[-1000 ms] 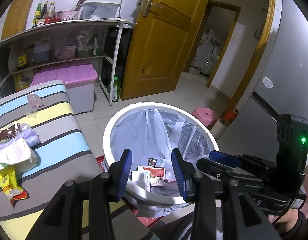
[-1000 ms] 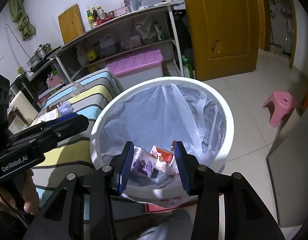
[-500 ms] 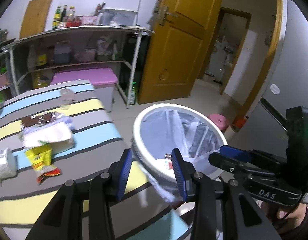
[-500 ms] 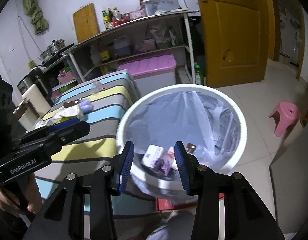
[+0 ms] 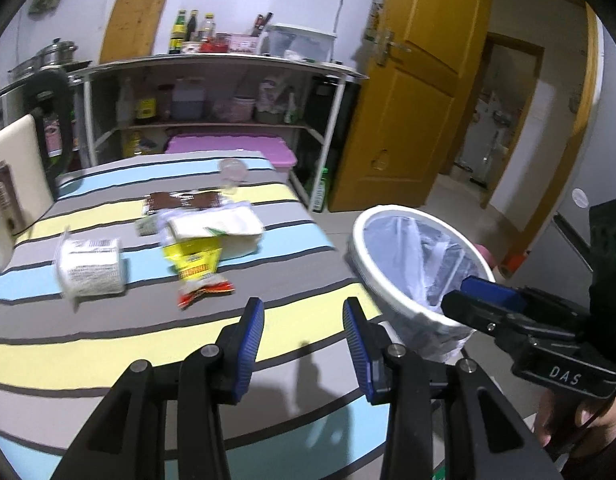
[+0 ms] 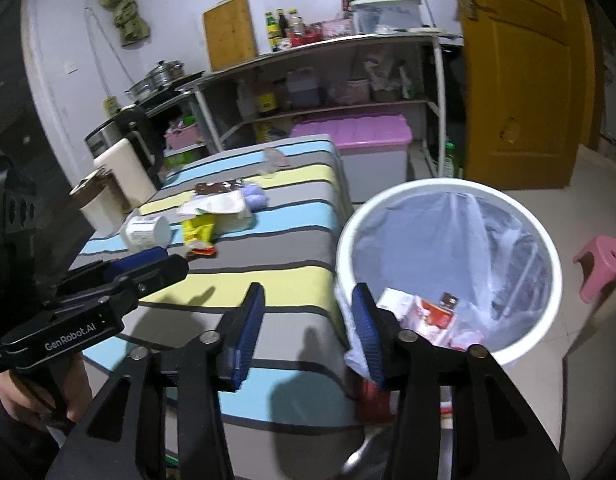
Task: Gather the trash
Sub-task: 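Move both tools back toward the yogurt cup and yellow bag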
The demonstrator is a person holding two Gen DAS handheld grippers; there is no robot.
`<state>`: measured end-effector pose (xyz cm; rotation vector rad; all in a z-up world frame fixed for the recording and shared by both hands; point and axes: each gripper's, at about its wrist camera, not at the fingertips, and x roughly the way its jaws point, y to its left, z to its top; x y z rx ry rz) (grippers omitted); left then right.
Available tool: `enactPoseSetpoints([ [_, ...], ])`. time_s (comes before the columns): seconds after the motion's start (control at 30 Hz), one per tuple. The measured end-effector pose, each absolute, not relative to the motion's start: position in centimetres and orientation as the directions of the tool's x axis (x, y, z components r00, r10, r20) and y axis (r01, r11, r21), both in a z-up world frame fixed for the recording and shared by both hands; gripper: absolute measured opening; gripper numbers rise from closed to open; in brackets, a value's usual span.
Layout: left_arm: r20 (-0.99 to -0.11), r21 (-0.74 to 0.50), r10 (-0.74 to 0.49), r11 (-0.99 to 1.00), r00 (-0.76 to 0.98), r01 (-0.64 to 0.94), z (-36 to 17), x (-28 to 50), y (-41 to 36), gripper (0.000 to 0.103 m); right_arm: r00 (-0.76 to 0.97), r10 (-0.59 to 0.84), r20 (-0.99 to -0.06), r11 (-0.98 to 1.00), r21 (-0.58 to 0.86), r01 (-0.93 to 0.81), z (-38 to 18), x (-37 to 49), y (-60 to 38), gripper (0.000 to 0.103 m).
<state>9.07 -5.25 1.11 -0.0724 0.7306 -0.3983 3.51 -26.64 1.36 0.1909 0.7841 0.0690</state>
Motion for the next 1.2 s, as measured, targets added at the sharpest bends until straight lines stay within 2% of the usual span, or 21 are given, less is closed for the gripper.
enactPoseSetpoints([
  [0.23,-0.641,-0.195,-0.326,0.945,0.695,0.263,1.1,7.8,-2.3,0.041,0.694,0.186,-0.696,0.98,0.187,-0.075,1.5,4.1,-24.0,0.049],
  [0.4,-0.649,-0.19,-0.285,0.958,0.705,0.213,1.1,7.5,-0.2,0.041,0.681,0.215,-0.7,0.976,0.184,-0.118,1.3,4.7,-22.5,0.059],
  [1.07,-0.67,-0.154,-0.12,0.988,0.732,0.021,0.4,10.3,6.3,0.042,0.631,0.27,-0.727,0.963,0.189,-0.194,0.0,9.6,-18.5,0.059],
  [1.2,-0.672,-0.151,-0.102,0.989,0.733,-0.001,0.0,11.3,7.2,0.047,0.615,0.28,-0.737,0.96,0.2,-0.198,-0.7,11.0,-17.7,0.059],
])
